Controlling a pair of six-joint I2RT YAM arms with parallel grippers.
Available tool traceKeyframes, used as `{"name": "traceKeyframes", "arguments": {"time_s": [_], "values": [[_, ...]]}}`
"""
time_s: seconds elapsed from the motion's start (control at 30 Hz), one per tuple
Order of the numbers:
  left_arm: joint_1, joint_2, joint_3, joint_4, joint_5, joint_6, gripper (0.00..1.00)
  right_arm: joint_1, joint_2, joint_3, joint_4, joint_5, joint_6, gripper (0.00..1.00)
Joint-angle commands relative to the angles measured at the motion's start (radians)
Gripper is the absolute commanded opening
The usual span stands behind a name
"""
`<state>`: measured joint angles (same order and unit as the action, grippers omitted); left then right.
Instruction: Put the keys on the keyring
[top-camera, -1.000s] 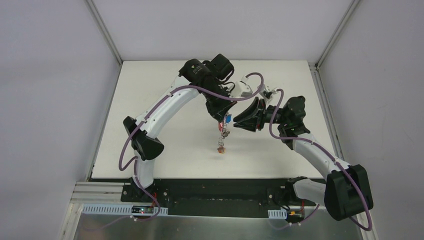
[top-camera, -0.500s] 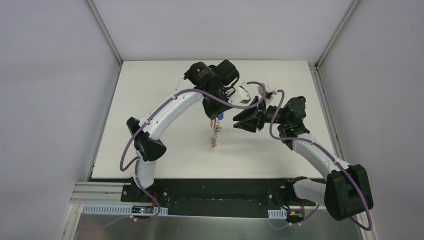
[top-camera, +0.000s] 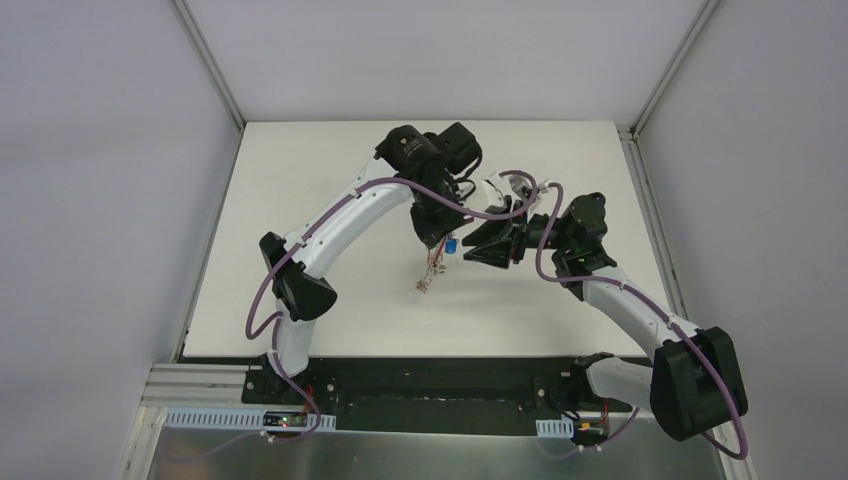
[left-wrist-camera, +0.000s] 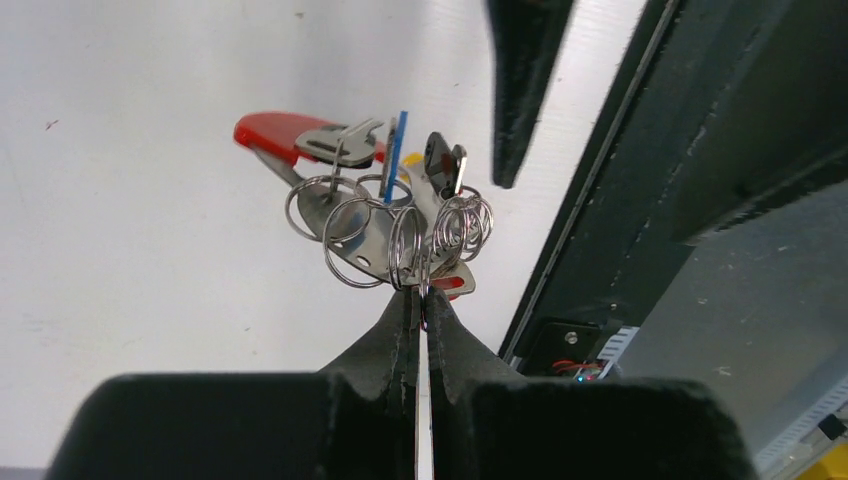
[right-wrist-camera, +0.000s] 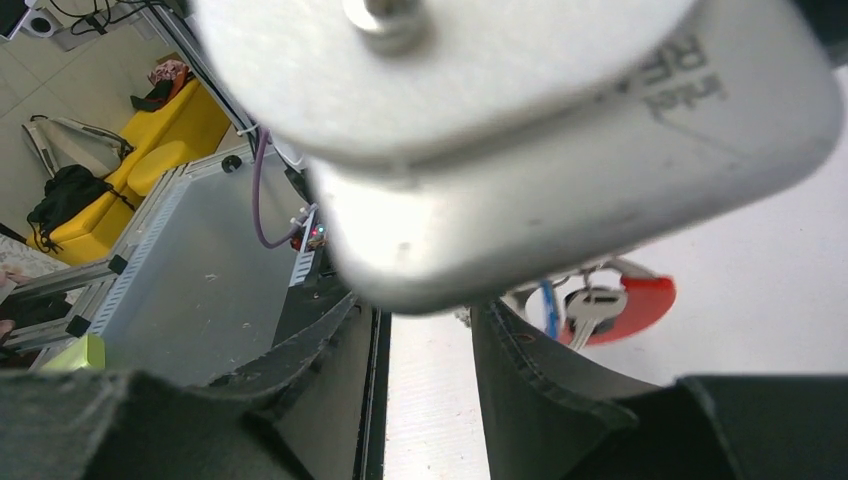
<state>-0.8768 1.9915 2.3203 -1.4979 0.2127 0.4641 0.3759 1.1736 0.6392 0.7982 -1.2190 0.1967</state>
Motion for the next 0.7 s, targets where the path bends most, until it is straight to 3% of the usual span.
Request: {"name": "traceKeyframes", "arguments": {"time_s": [0.0, 0.27, 0.67], "values": [[-0.005, -0.035, 0.026, -0.008, 0.162, 0.022, 0.0, 0.009, -0.011, -0.005, 0.026, -0.034, -0.025, 0.44], [0.001, -0.032, 0.018, -0.002, 0.313, 0.006, 0.0, 0.014, -0.013, -0.005, 0.033, -0.038, -0.022, 0.44], [0.03, -0.02, 0.018, 0.022, 0.369, -0.042, 0.0, 0.02, -0.01, 0.003, 0.028, -0.061, -0.016, 0.38]]}}
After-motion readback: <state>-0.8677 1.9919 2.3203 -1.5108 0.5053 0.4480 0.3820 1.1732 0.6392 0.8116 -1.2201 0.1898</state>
